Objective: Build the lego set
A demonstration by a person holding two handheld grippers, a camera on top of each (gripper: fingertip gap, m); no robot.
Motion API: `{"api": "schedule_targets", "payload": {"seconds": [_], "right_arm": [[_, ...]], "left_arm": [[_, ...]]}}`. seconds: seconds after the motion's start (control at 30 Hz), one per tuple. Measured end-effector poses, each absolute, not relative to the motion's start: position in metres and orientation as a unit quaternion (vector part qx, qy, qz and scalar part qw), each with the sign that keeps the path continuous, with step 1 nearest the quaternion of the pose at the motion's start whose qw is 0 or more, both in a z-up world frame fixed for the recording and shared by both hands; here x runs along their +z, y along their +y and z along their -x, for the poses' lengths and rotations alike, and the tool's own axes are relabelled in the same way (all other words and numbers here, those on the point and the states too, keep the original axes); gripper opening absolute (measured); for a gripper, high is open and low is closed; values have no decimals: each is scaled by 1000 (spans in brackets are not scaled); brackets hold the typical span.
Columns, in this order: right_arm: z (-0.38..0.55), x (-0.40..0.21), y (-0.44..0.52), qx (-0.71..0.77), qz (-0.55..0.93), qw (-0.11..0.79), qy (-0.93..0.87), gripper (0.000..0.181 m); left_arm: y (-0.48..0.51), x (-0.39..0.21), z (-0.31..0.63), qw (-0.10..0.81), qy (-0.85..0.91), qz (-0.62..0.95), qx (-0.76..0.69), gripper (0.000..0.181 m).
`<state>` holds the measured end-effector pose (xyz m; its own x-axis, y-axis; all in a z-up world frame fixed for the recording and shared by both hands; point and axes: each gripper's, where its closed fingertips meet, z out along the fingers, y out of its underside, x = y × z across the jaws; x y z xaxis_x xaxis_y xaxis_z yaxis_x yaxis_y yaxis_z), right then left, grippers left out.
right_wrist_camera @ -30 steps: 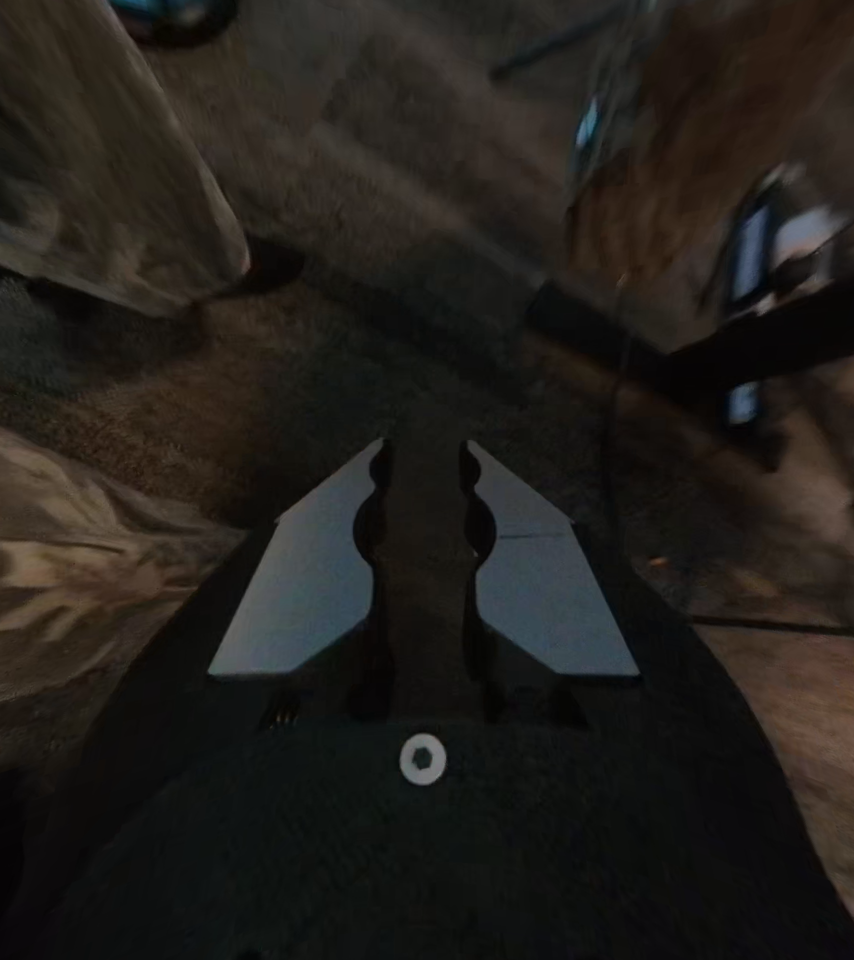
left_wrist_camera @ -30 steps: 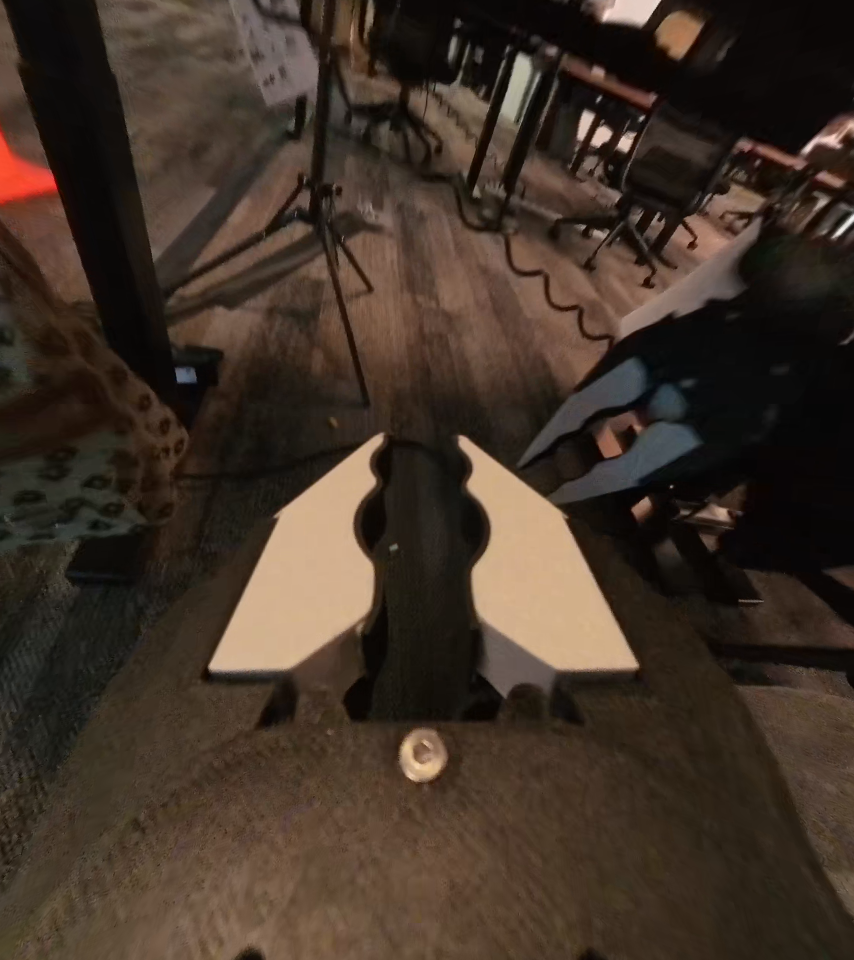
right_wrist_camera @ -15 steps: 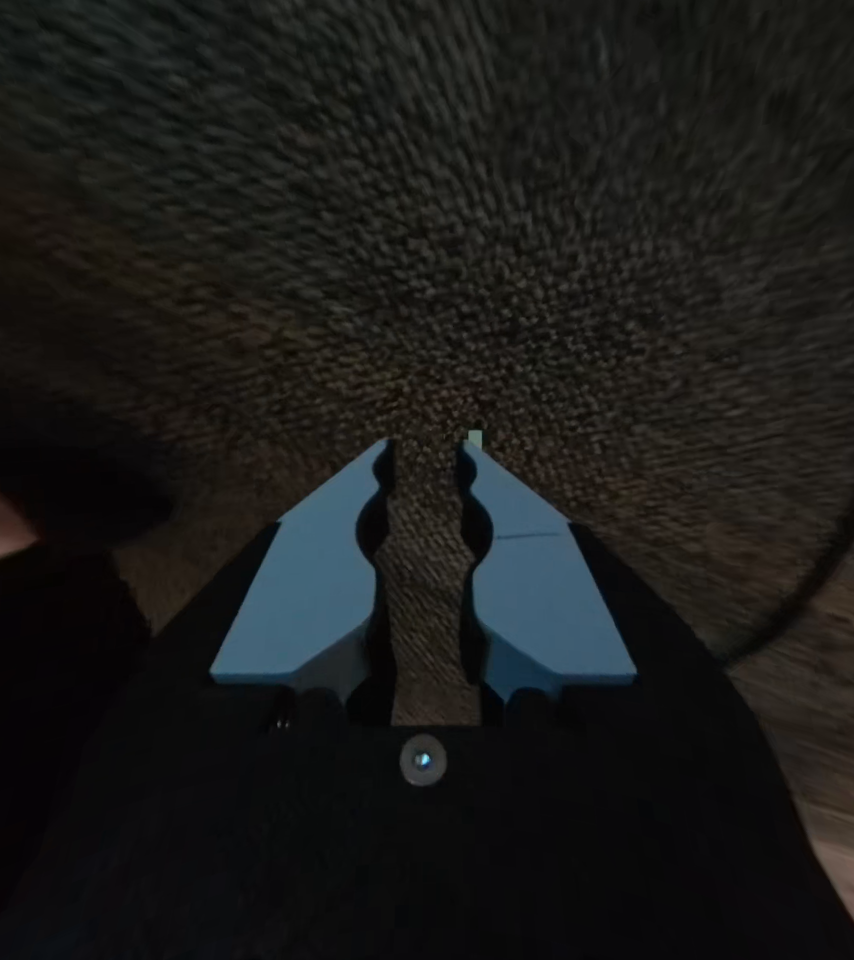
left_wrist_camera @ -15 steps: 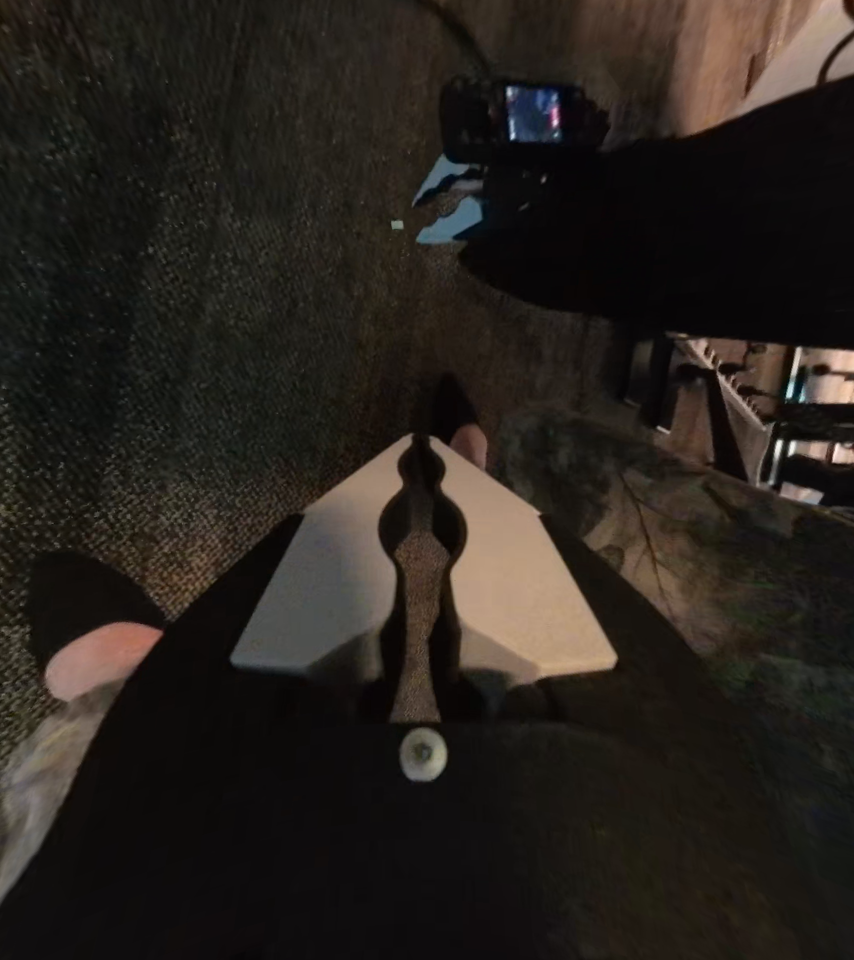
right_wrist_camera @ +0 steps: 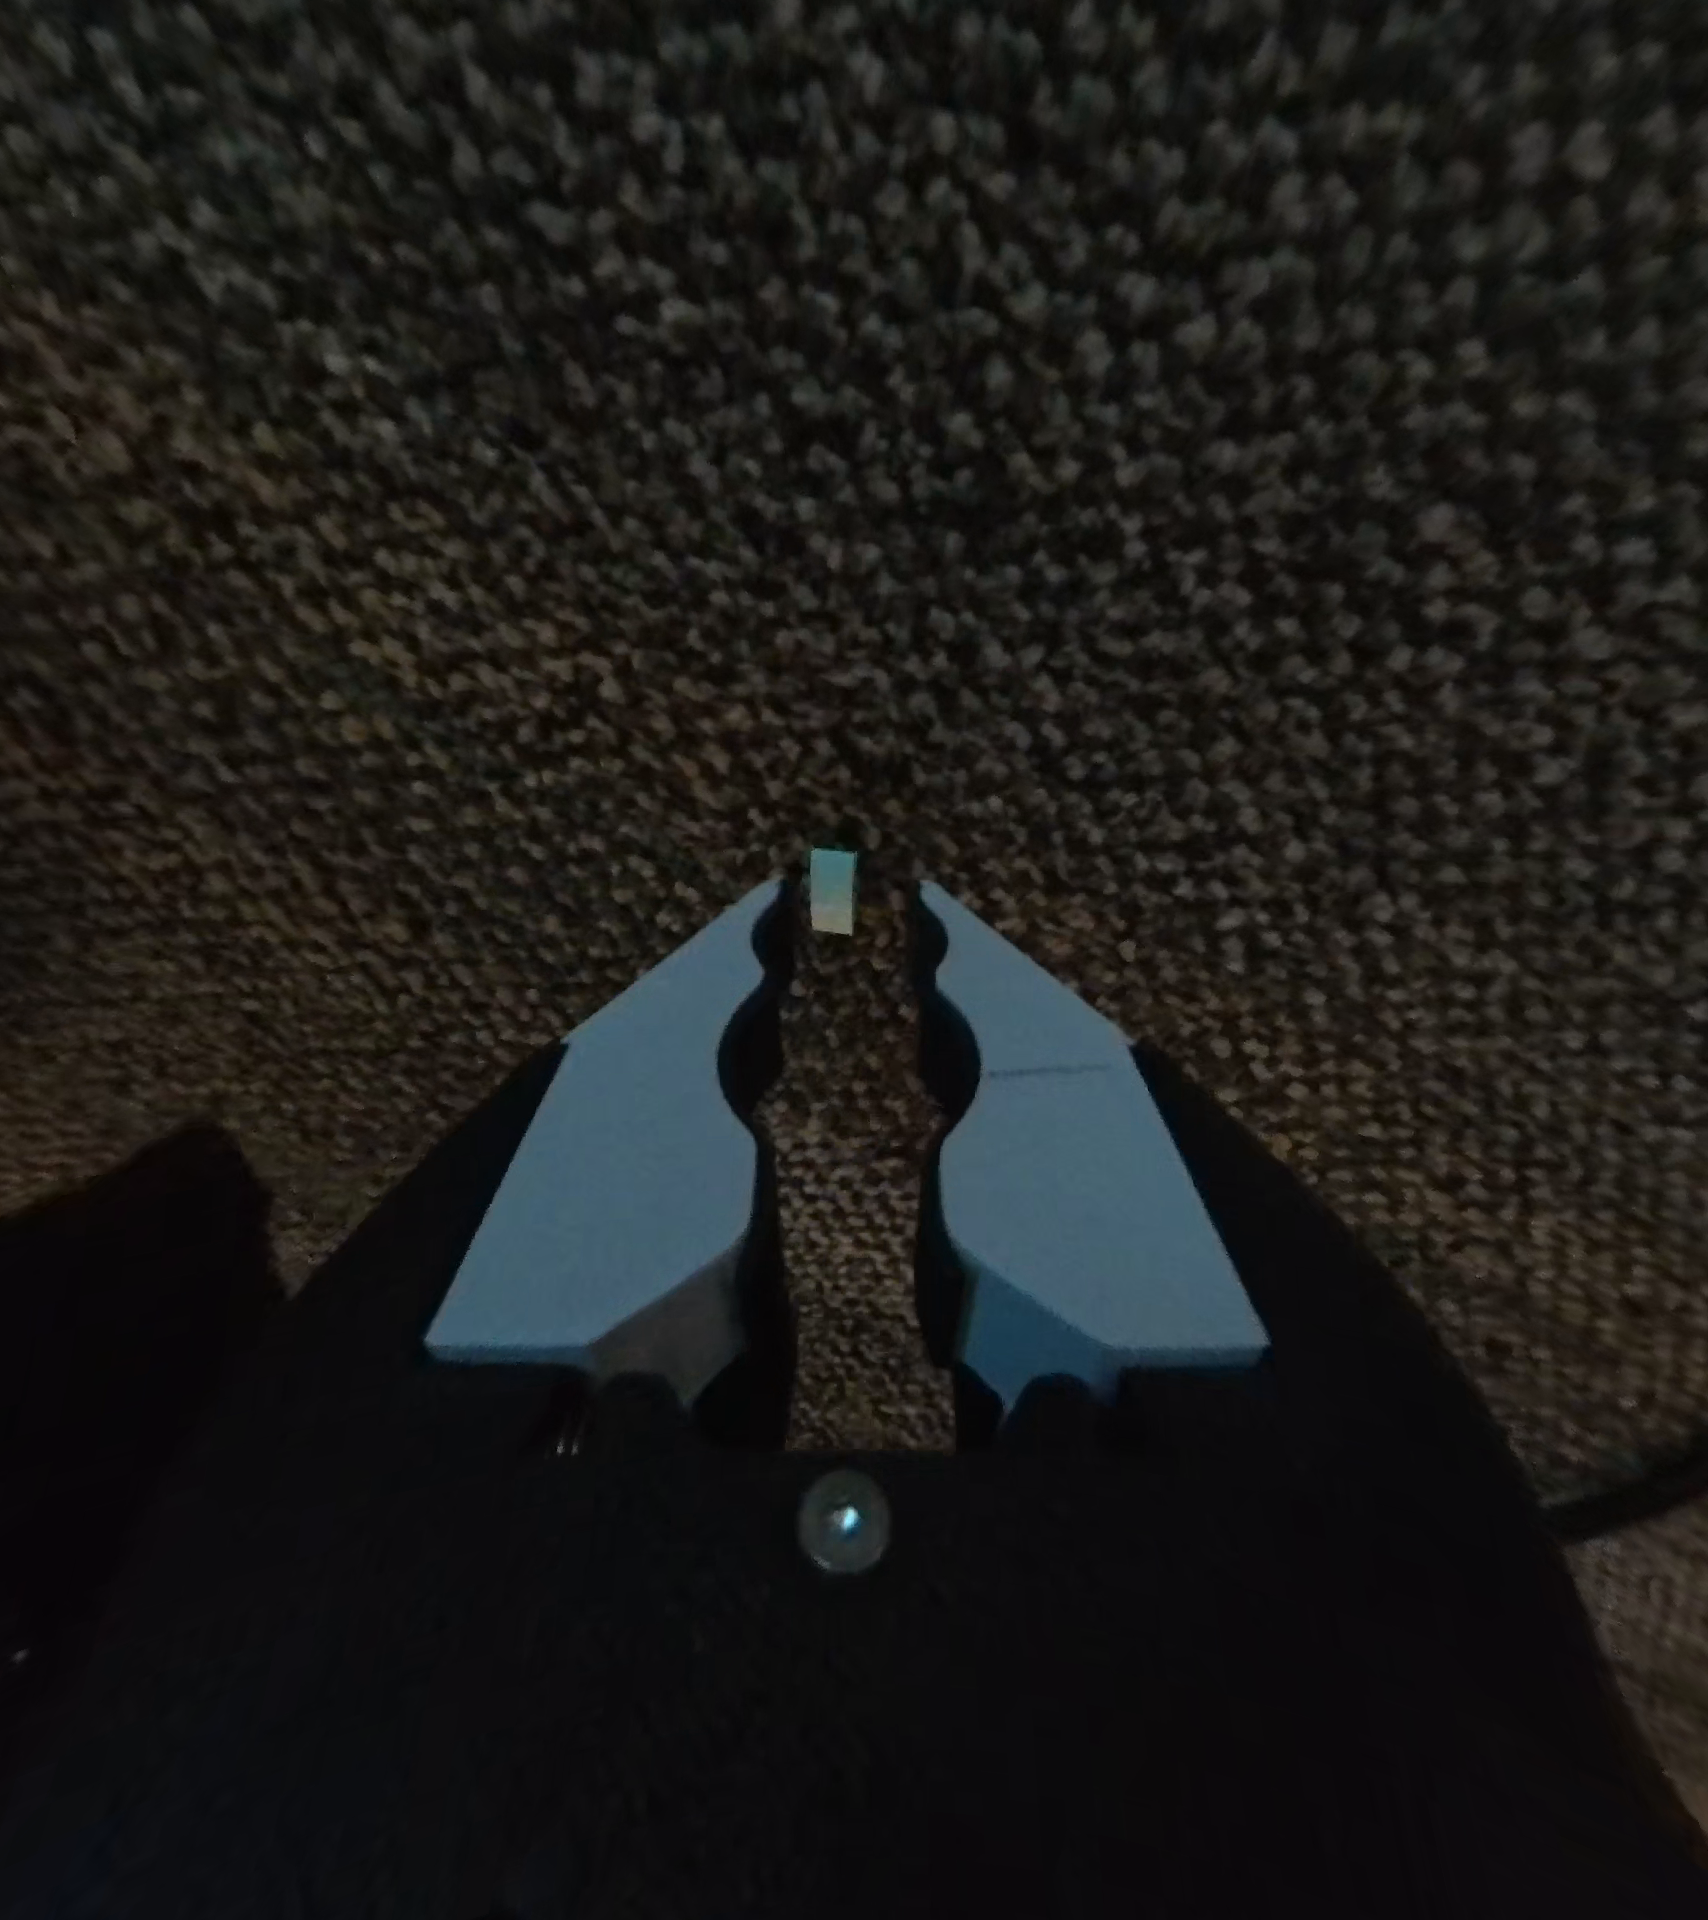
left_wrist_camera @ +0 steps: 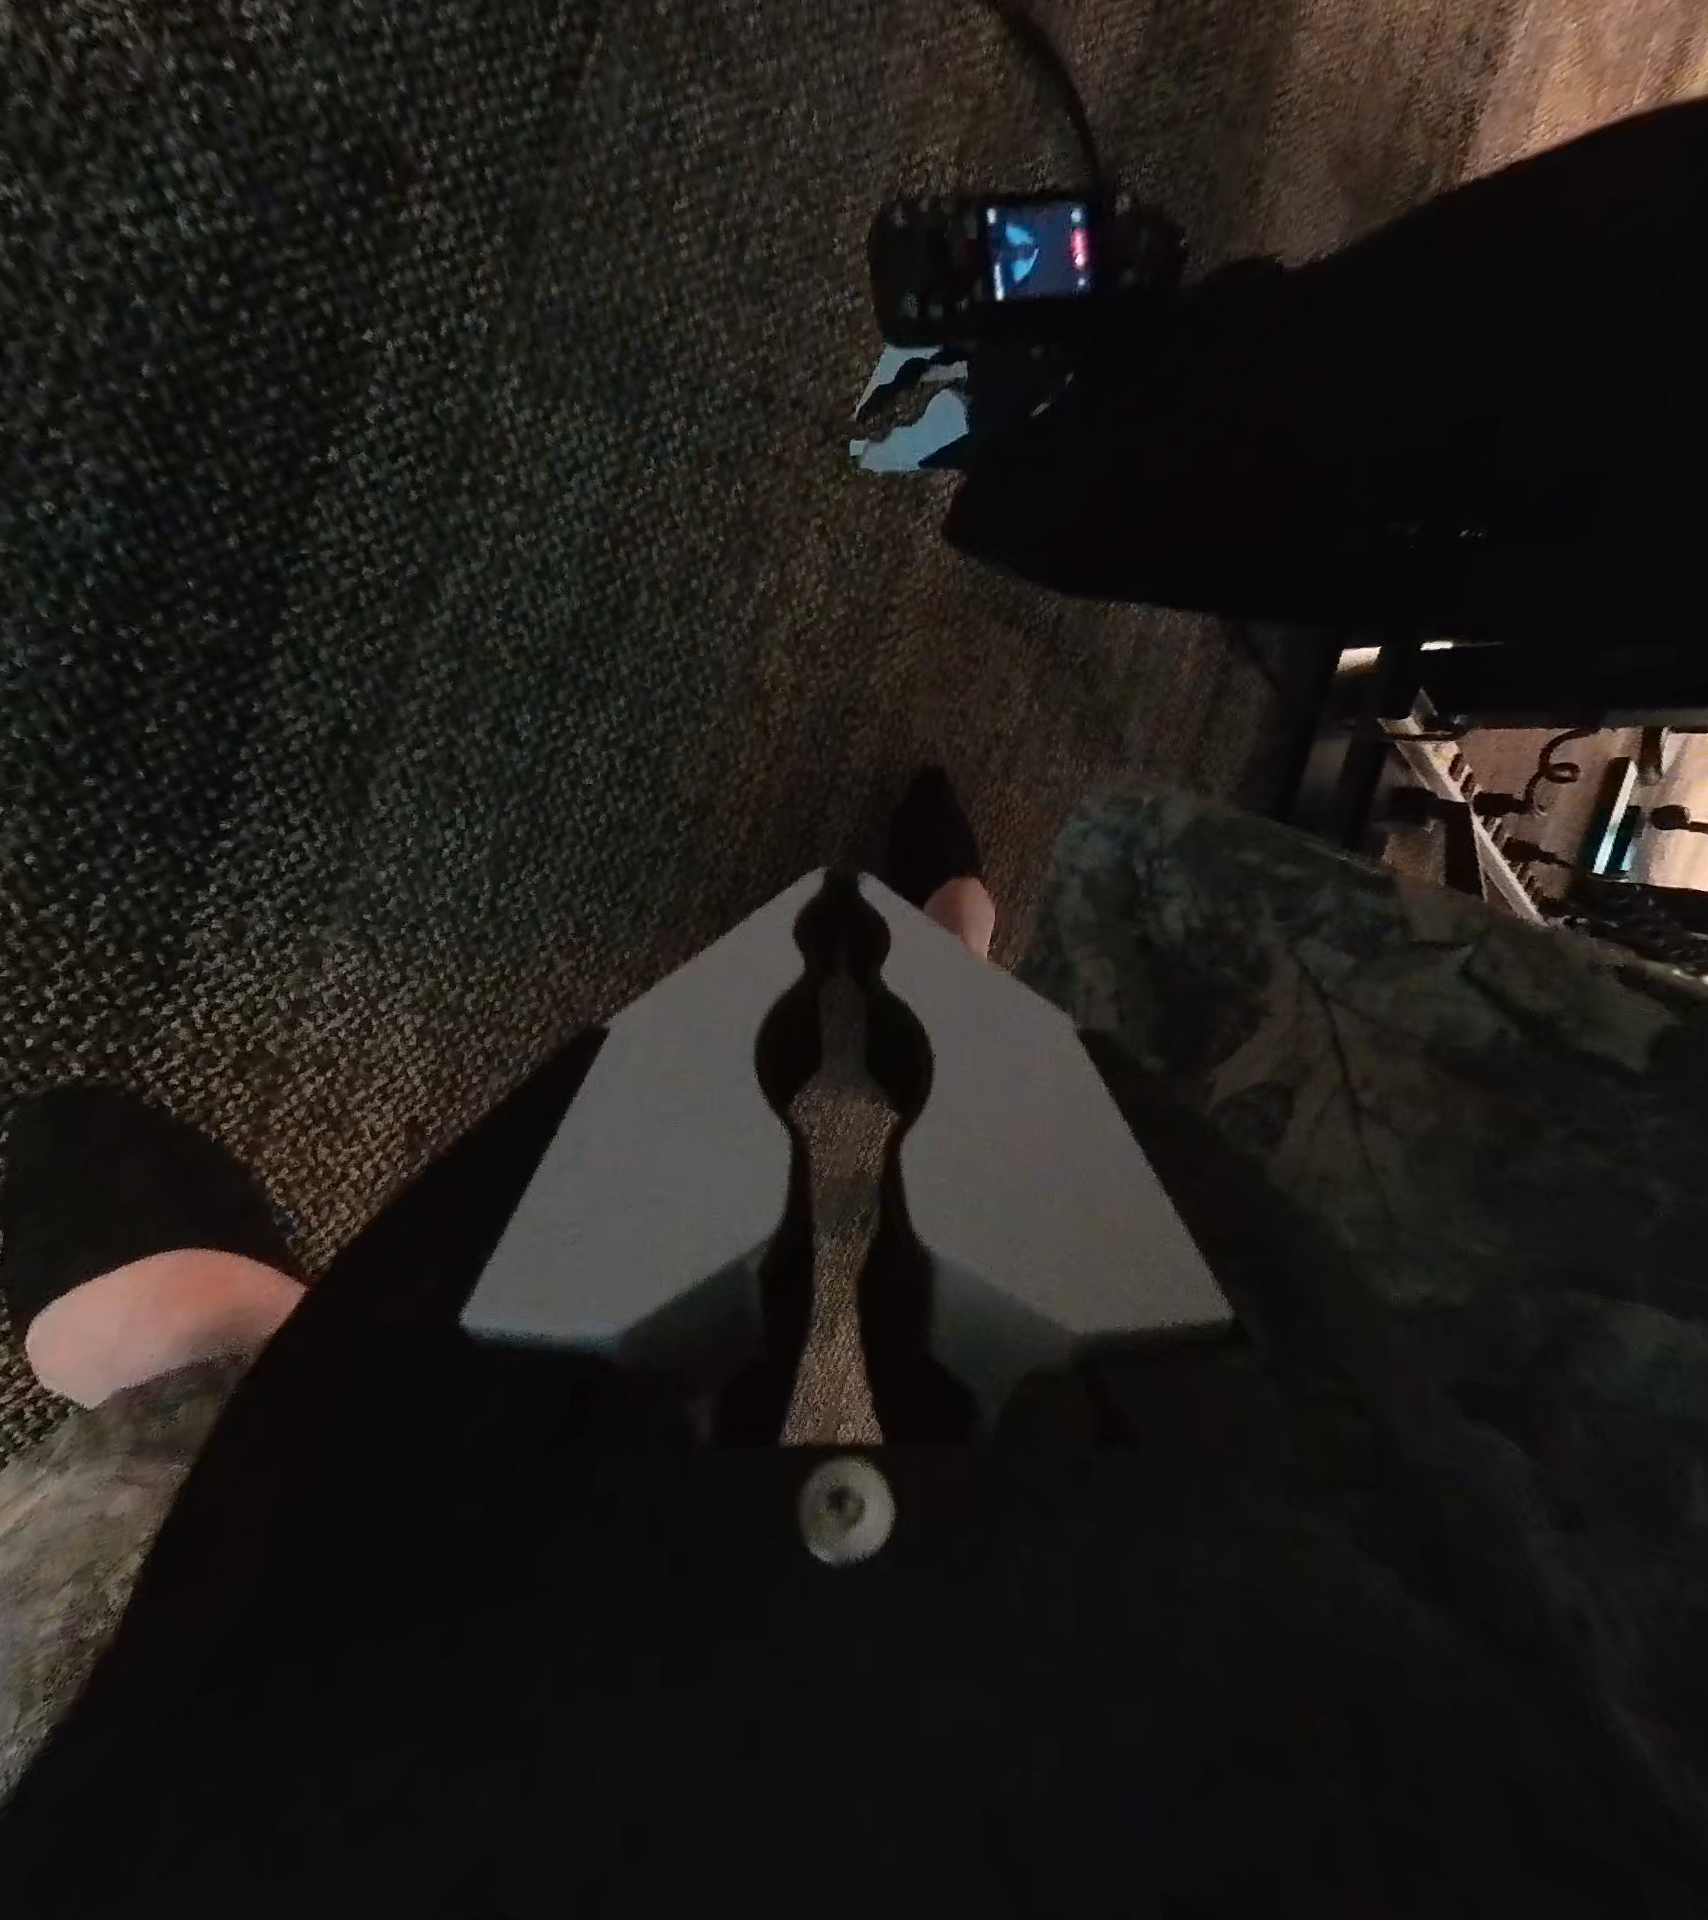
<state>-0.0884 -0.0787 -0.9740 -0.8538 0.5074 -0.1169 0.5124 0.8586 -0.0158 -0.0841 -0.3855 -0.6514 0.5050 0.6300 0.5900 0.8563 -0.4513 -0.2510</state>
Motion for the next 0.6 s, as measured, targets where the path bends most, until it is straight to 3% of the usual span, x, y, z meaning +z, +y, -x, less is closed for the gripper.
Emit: {"api": "schedule_targets", "payload": {"seconds": [0.23, 0.33, 0.5, 0.6], "right_arm": [[91, -971, -79, -9, -273, 17, 962, 6], [96, -954, -91, -37, -364, -19, 931, 6], [92, -889, -135, -120, -565, -87, 811, 7], [84, -832, -185, -165, -589, -117, 782, 7]], "left_arm": [[-371, -649, 79, 272, -439, 827, -221, 0], [-370, -641, 86, 288, -443, 822, -214, 0], [-351, -606, 108, 365, -468, 774, -220, 0], [-347, -582, 129, 424, -445, 772, -165, 0]]}}
